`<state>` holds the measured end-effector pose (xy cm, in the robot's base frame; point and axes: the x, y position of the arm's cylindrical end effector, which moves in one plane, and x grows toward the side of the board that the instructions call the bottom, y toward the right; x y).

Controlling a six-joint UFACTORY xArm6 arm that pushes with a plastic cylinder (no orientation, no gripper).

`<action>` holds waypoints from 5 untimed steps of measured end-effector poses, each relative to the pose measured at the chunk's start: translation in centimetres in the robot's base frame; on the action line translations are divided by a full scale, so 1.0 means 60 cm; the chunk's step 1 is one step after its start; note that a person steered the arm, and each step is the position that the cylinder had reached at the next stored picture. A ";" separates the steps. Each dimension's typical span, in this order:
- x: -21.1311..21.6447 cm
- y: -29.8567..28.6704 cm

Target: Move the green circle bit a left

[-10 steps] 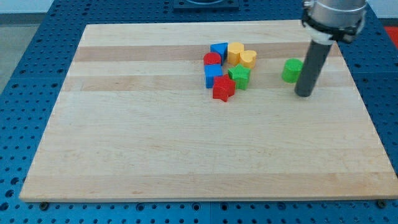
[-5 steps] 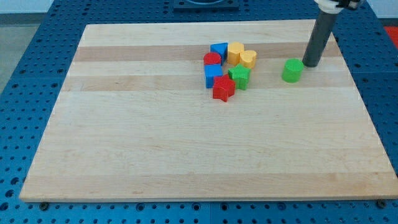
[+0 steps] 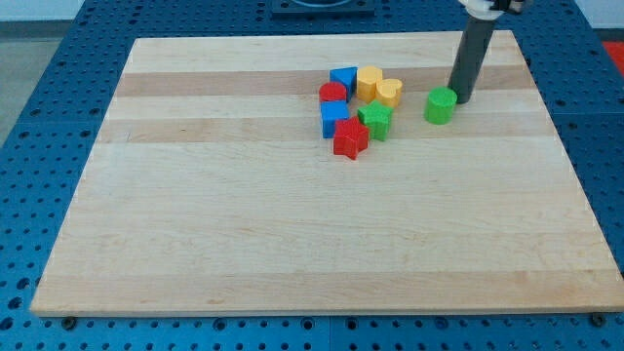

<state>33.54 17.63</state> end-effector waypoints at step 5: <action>0.006 -0.043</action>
<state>33.92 15.07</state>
